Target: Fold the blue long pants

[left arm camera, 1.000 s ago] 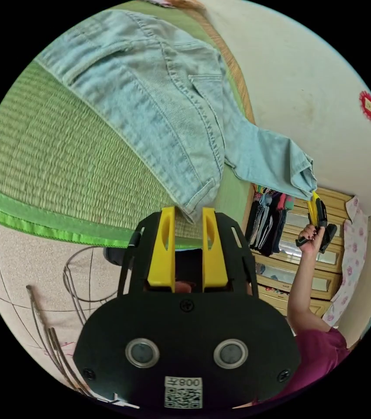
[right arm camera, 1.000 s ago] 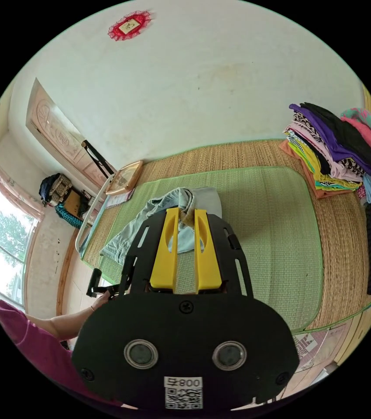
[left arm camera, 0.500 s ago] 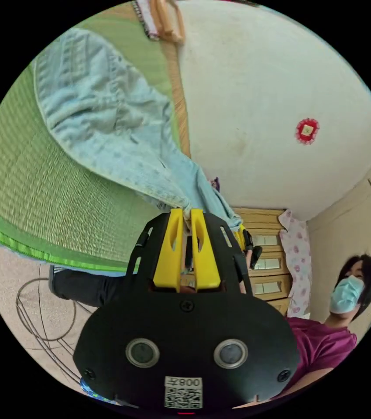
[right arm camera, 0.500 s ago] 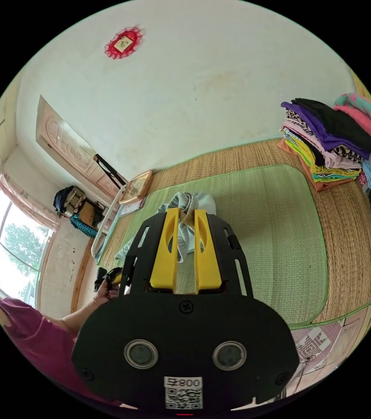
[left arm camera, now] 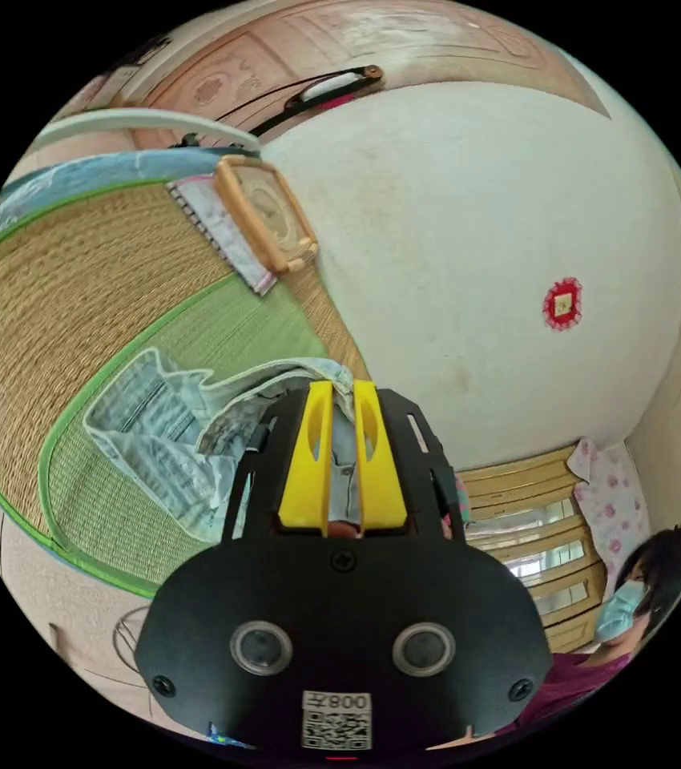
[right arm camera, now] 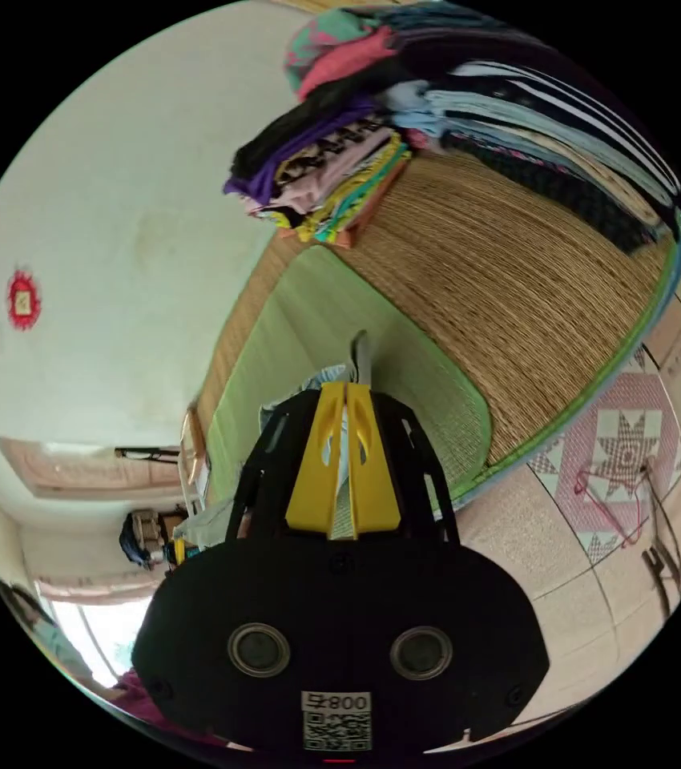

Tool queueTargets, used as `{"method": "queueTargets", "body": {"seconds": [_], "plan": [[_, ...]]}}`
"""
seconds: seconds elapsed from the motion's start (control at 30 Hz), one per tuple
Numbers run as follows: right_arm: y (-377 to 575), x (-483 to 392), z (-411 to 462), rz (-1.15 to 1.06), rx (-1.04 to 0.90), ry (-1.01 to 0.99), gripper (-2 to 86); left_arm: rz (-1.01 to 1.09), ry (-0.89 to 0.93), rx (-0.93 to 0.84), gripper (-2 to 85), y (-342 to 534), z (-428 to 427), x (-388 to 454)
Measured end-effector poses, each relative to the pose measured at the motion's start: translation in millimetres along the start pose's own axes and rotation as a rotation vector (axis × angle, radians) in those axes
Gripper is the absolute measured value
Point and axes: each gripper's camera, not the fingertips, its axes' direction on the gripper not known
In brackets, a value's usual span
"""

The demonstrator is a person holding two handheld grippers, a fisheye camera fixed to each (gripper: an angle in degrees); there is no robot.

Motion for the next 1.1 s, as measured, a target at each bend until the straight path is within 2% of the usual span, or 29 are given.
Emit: {"method": "queueTargets", "body": {"seconds": [0.07, 0.3, 0.47, 0.67, 0.8, 0.93, 1.1], "plan": [[10.5, 17.7, 8.9, 0.004, 0.000, 0.006, 1.8, -0.031, -0.009, -0.010, 5.4, 19.3, 11.1, -14.4], [67.5, 21.3, 57.2, -0.189, -0.068, 0.202, 6.1, -0.126, 0.055, -0.126, 7.1, 112.6, 34.3, -54.1], [96.9, 38.3, 83.5, -0.190, -0.166, 0.178, 7.9, -0.167, 0.067, -0.148, 7.8, 158.4, 41.7, -55.7], [129.0, 86.9, 106.1, -0.057, -0.238, 0.057, 7.9, -0.175, 0.095, -0.329, 9.1, 183.5, 97.8, -47.1], [136.6, 105.3, 108.3, -0.019, -0.236, 0.017, 7.4, -0.087, -0.010, -0.402, 9.4, 172.6, 135.6, -29.2], [139.7, 119.3, 105.0, 0.008, -0.222, -0.019, 7.3, -0.086, -0.003, -0.402, 9.4, 165.5, 157.2, -22.1], [145.1, 130.4, 107.6, 0.023, -0.220, -0.032, 7.4, -0.069, -0.095, -0.487, 9.0, 164.8, 200.3, -10.9]]}}
